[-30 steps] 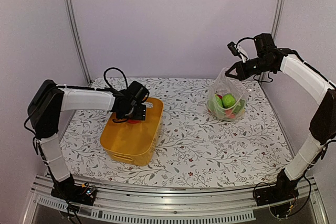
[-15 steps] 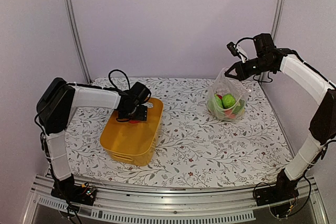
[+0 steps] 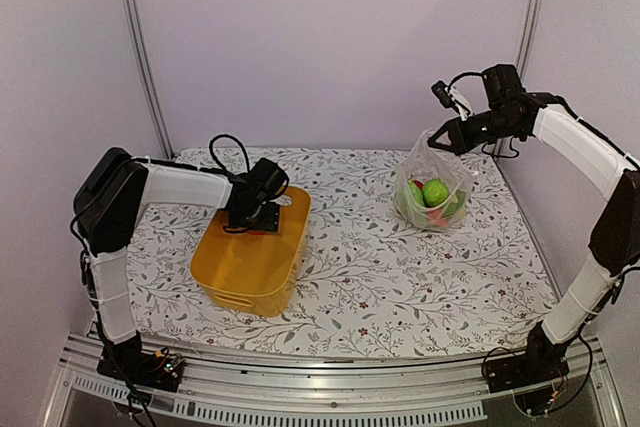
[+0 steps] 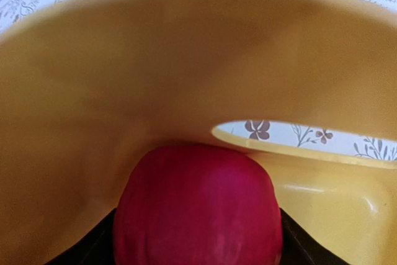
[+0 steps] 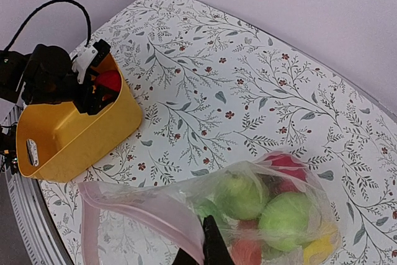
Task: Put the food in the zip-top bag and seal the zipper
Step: Pick up the fake fruit from the bin.
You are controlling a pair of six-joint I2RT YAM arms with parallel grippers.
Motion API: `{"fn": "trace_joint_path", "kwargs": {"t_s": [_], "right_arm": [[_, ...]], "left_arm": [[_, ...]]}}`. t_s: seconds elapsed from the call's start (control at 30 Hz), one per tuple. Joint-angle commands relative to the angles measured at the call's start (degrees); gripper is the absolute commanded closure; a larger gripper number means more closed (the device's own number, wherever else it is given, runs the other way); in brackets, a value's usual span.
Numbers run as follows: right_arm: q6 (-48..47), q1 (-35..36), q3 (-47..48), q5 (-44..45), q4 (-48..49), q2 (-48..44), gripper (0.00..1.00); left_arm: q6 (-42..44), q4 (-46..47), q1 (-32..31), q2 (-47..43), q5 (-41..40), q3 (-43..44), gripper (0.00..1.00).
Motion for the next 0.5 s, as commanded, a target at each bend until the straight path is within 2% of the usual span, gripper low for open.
{"fn": "trace_joint_path", "kwargs": {"t_s": [0.0,0.47], "right_arm": [[-0.46,0.41,-0.91,0.13,-0.57,0.69,1.0],[-1.03,1.51,-1.08,1.68,-0.65,0.51,1.0]], "left_arm": [[0.48,0.06,0.5,-2.52,0.78,-0.19,0.28],[-0.57,-4.53,-3.4,-9.79,-2.14,-0.1,0.31]]}}
